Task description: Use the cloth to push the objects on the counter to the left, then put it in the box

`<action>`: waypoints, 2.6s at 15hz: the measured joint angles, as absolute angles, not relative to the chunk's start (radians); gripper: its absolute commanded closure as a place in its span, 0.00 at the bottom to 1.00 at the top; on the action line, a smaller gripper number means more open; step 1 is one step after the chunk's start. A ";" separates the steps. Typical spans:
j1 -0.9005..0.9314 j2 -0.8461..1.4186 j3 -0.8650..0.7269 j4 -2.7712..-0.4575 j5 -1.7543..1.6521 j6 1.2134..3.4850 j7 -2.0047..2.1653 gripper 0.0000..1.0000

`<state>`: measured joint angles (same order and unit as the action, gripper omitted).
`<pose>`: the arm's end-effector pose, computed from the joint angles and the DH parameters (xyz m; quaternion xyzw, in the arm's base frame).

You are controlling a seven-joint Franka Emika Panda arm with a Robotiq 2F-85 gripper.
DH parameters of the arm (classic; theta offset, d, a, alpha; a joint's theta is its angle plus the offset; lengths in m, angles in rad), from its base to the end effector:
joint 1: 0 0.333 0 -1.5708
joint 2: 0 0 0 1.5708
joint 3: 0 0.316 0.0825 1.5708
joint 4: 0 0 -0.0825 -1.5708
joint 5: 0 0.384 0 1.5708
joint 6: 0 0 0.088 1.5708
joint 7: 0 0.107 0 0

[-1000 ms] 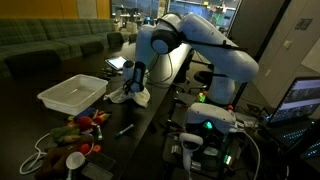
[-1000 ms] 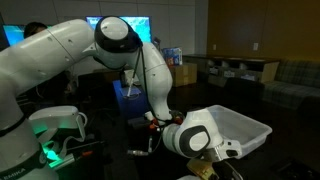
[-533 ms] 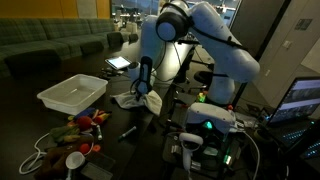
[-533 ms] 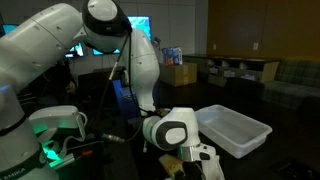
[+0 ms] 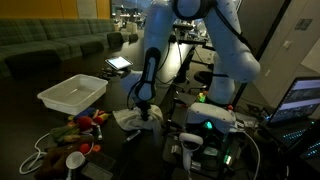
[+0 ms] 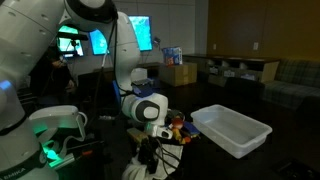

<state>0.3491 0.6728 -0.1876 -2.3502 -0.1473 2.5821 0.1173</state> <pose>0.4232 0.0528 0.0283 0.9677 0.0976 -0.2019 0.1149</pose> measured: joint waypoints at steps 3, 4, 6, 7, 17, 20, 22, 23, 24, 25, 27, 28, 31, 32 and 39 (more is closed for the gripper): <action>0.280 0.641 -0.009 -2.325 -0.106 2.465 0.067 0.91; 0.253 0.644 0.051 -2.298 -0.063 2.435 0.054 0.90; 0.223 0.662 0.137 -2.225 0.020 2.404 0.053 0.91; 0.216 0.675 0.164 -2.179 0.061 2.395 0.057 0.92; 0.163 0.846 0.208 -1.869 0.350 2.353 0.096 0.92; 0.158 0.865 0.210 -1.836 0.404 2.414 0.118 0.91; 0.154 0.864 0.214 -1.822 0.438 2.478 0.128 0.92; 0.149 0.863 0.219 -1.814 0.454 2.511 0.133 0.92; 0.143 0.861 0.224 -1.807 0.466 2.541 0.137 0.92; 0.136 0.860 0.230 -1.801 0.475 2.569 0.141 0.92; 0.124 0.857 0.240 -1.790 0.488 2.618 0.147 0.92; 0.118 0.855 0.246 -1.787 0.491 2.637 0.149 0.92; 0.085 0.840 0.273 -1.791 0.491 2.647 0.140 0.92; 0.068 0.831 0.288 -1.799 0.491 2.645 0.125 0.92; -0.203 0.679 0.450 -2.002 0.557 2.490 -0.251 0.92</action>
